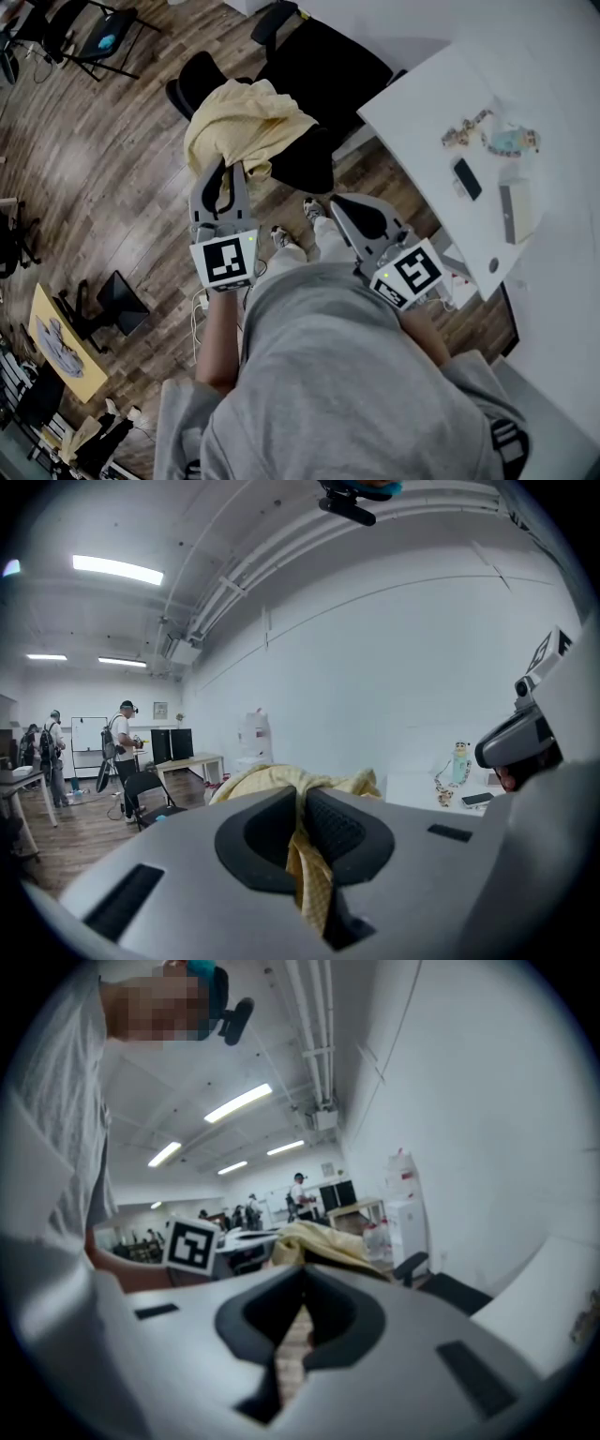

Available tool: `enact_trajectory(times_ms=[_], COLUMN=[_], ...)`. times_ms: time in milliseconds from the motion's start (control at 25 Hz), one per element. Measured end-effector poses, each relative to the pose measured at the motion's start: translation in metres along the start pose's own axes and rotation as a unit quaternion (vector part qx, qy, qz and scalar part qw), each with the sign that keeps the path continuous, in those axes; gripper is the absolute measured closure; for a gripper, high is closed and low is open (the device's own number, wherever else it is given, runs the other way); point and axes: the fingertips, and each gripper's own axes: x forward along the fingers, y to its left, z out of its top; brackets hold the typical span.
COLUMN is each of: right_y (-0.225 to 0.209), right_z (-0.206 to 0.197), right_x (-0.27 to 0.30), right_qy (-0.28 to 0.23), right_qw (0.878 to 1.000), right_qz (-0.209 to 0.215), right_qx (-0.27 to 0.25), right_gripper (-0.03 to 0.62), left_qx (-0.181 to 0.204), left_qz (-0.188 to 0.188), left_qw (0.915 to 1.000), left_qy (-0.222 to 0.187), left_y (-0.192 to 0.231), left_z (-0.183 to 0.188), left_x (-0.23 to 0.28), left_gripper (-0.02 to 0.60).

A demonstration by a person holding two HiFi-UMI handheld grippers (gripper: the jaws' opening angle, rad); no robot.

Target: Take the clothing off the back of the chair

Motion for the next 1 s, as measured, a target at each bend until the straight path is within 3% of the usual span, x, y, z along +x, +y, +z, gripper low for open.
enact_trajectory(times_ms=[560, 720, 1000], right_y=[0.007, 0.006, 0.007], right_z=[-0.002, -0.002, -0.002], right_x=[-0.008, -0.011, -0.013], right_qy=[-0.018, -0.022, -0.031], right_qw=[0.999, 0.999, 0.998], right_qz=[-0.035, -0.044, -0.051], right_qx=[0.007, 0.007, 0.01], right_gripper=[0.56, 0.56, 0.56], left_qx=[-0.004, 0.01, 0.018], left_qz=[-0.021, -0.016, -0.023], left_qw=[0.9992, 0.9994, 0.9981], left_qy=[-0.033, -0.028, -0.054], left_y=[0.006, 0.012, 0.014], left_z=[0.026, 0.024, 0.042], left_x=[0.0, 0.001, 0.005], left_gripper=[0.526, 0.526, 0.526])
